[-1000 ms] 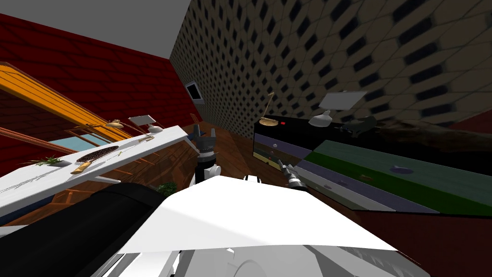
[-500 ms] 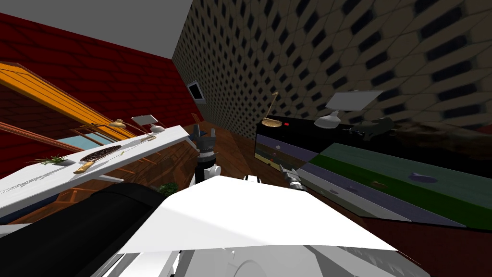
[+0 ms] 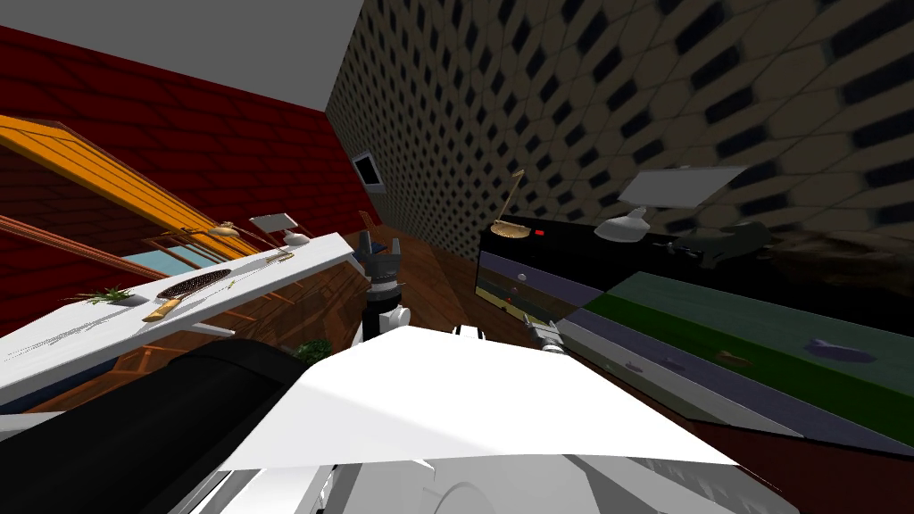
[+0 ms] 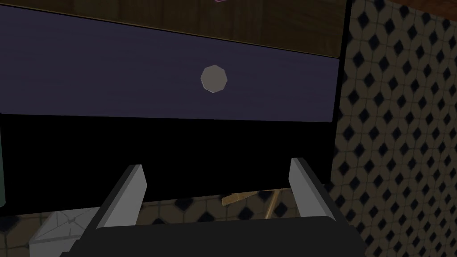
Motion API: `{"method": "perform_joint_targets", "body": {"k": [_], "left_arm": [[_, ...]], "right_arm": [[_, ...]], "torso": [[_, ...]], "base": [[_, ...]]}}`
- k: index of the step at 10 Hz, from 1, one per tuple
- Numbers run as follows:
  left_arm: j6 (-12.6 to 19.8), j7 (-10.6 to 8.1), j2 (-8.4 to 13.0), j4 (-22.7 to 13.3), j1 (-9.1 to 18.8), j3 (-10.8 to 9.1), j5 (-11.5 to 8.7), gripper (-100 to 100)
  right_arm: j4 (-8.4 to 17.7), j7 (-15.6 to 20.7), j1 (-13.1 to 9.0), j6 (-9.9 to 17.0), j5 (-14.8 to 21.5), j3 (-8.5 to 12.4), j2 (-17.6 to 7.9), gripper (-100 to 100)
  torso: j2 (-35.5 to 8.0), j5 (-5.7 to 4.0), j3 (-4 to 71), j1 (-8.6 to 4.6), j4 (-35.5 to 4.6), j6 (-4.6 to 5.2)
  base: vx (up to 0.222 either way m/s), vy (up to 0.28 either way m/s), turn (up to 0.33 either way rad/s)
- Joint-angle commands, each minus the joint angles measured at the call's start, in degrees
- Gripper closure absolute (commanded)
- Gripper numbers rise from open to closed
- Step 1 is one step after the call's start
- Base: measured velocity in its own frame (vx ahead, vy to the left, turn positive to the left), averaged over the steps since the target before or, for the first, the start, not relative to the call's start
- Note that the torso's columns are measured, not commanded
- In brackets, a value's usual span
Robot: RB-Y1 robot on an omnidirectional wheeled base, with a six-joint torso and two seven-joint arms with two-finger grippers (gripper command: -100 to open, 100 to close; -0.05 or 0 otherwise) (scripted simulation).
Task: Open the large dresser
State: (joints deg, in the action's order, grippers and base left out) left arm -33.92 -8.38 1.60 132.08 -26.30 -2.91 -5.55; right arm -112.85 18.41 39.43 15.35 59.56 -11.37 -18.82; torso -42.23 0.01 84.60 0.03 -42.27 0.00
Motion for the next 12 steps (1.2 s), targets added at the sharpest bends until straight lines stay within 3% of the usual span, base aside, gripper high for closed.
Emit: {"method": "perform_joint_targets", "body": {"k": [1, 4, 6, 9, 11, 12], "left_arm": [[0.0, 0.0, 0.0, 0.0, 0.0, 0.0, 0.0, 0], [0.0, 0.0, 0.0, 0.0, 0.0, 0.0, 0.0, 0], [0.0, 0.0, 0.0, 0.0, 0.0, 0.0, 0.0, 0], [0.0, 0.0, 0.0, 0.0, 0.0, -0.01, 0.0, 0], [0.0, 0.0, 0.0, 0.0, 0.0, -0.01, 0.0, 0], [0.0, 0.0, 0.0, 0.0, 0.0, -0.01, 0.0, 0]], "right_arm": [[0.47, 0.85, -0.07, 3.27, 3.0, -0.7, -0.68, -100], [3.38, 3.11, 0.35, 8.21, 8.68, -1.86, -1.92, -100], [3.38, 3.11, 0.35, 9.39, 10.99, -1.86, -1.92, -100], [6.18, 5.31, 0.58, 14.43, 16.78, -2.97, -3.04, -100], [6.18, 5.31, 0.58, 15.29, 18.59, -2.97, -3.04, -100], [7.53, 6.39, 0.62, 18.0, 20.71, -3.49, -3.58, -100]], "torso": [[-0.06, 0.0, -0.03, -0.03, -0.01, 0.01], [-0.03, -0.01, -0.02, -0.04, -0.01, 0.02], [0.02, 0.0, 0.03, -0.04, 0.02, 0.01], [-0.07, -0.01, -0.04, -0.04, -0.02, 0.01], [0.0, -0.01, 0.01, -0.05, 0.01, 0.01], [-0.16, -0.01, -0.09, -0.05, -0.04, 0.01]], "base": [[0.03, 0.021, -0.007], [0.07, 0.031, 0.062], [0.061, 0.013, 0.021], [0.074, 0.012, 0.068], [0.06, 0.002, 0.019], [0.066, 0.002, 0.081]]}}
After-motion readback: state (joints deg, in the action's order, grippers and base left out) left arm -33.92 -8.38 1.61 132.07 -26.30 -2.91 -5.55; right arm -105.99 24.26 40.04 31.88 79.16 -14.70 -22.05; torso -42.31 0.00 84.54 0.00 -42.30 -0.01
